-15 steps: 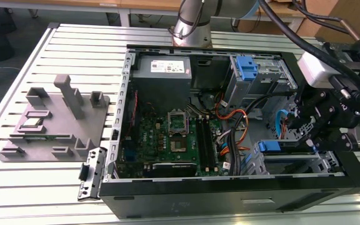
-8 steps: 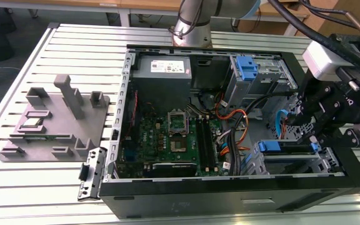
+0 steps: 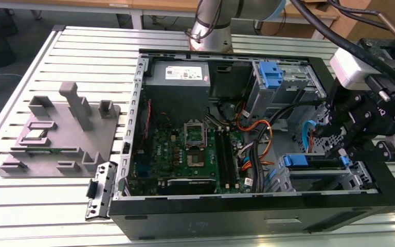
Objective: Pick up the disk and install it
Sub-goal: 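Insert the disk into the insertion slot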
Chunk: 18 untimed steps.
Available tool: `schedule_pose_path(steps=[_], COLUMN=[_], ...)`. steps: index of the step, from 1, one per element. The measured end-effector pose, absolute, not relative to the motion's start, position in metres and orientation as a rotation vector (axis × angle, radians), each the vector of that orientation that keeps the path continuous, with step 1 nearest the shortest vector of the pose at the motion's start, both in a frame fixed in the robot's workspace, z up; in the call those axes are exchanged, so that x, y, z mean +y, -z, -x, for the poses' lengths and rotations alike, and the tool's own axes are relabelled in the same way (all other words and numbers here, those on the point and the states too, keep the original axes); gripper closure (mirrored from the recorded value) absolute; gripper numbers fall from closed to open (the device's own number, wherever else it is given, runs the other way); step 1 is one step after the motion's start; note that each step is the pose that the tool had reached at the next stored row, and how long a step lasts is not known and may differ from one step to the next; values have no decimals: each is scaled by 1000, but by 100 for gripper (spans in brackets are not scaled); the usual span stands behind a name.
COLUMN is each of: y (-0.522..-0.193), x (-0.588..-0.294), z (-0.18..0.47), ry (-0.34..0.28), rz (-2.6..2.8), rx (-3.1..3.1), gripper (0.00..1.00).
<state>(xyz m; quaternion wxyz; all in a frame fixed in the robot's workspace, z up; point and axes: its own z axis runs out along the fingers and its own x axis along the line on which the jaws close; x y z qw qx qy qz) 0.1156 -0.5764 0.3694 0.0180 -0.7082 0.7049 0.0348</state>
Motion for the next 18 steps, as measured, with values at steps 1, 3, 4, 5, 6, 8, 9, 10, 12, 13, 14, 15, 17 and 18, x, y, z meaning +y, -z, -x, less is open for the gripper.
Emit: schedule_pose_path(steps=[1, 3, 4, 5, 6, 8, 9, 10, 12, 13, 14, 15, 17, 18], y=[-369, -369, -369, -369, -369, -368, -368, -367, -365, -365, -365, -365, -365, -364], x=[-576, -576, -576, -576, -576, -576, -576, -576, -576, -576, -576, -576, -576, -576], z=[-116, -116, -116, -116, -116, -115, -115, -115, -115, -115, -115, -115, -115, -115], ry=[-108, -108, -108, -108, -108, -108, -108, -108, -108, -108, -108, -108, -108, -108], rz=[2200, 2200, 2200, 2200, 2200, 2199, 2199, 2199, 2199, 2199, 2199, 2200, 2199, 2199], rx=[2189, 2189, 2189, 2189, 2189, 2189, 2189, 2189, 2189, 2189, 2189, 2189, 2189, 2189], gripper=[58, 58, 58, 58, 58, 58, 58, 58, 58, 58, 58, 58, 58, 58])
